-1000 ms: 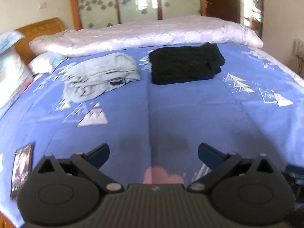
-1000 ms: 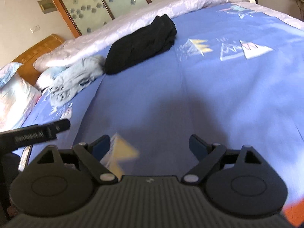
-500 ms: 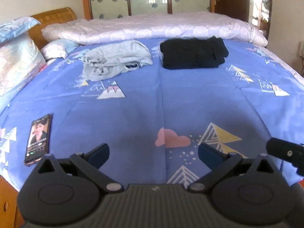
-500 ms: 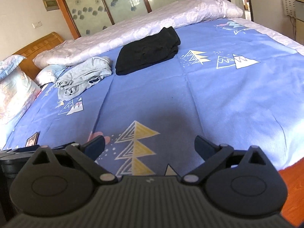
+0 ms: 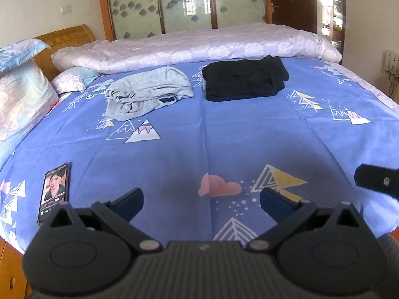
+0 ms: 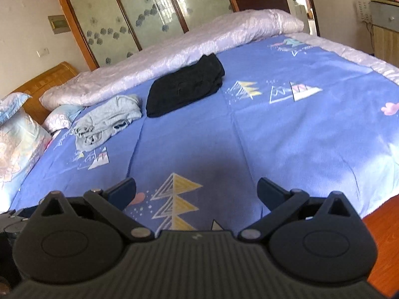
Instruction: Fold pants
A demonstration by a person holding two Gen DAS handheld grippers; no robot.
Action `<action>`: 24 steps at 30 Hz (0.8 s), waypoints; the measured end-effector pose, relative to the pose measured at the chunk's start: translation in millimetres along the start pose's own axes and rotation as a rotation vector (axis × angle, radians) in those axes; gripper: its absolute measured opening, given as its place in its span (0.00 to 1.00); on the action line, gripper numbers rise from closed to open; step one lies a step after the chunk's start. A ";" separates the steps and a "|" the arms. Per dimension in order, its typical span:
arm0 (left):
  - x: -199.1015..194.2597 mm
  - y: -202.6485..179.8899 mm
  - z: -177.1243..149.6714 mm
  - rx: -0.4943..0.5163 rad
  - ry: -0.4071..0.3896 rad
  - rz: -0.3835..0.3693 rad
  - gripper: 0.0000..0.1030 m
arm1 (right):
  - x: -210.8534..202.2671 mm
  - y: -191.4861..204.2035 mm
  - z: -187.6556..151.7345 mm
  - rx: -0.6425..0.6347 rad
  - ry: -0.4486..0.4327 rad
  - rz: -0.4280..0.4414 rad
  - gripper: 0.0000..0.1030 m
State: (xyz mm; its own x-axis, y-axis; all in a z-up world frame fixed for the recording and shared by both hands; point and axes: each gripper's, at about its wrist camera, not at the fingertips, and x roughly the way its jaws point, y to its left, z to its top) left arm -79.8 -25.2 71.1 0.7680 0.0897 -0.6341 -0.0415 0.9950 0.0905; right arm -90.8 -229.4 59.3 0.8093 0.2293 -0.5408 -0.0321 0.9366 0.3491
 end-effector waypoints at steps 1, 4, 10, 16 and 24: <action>1.0 0.6 -0.1 -0.003 0.005 0.005 1.00 | 1.5 -0.1 -0.5 0.001 0.004 0.002 1.00; 5.3 1.3 -0.8 -0.005 0.028 0.014 1.00 | 4.5 -0.5 -1.6 0.005 0.007 0.002 1.00; 15.3 0.3 -4.9 -0.002 0.081 0.035 1.00 | 10.2 -6.8 -4.8 0.012 0.023 -0.006 1.00; 24.8 -1.1 -10.1 0.009 0.142 0.014 1.00 | 13.2 -13.5 -5.8 0.019 0.036 -0.003 1.00; 24.5 -3.8 -12.7 0.024 0.149 -0.004 1.00 | 19.1 -22.0 -7.4 0.042 0.068 0.006 1.00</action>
State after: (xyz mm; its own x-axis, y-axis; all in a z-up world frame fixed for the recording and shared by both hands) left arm -68.9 -26.2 45.4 0.6648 0.0929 -0.7412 -0.0218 0.9942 0.1051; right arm -78.9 -243.7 35.5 0.7672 0.2540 -0.5890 -0.0114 0.9235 0.3834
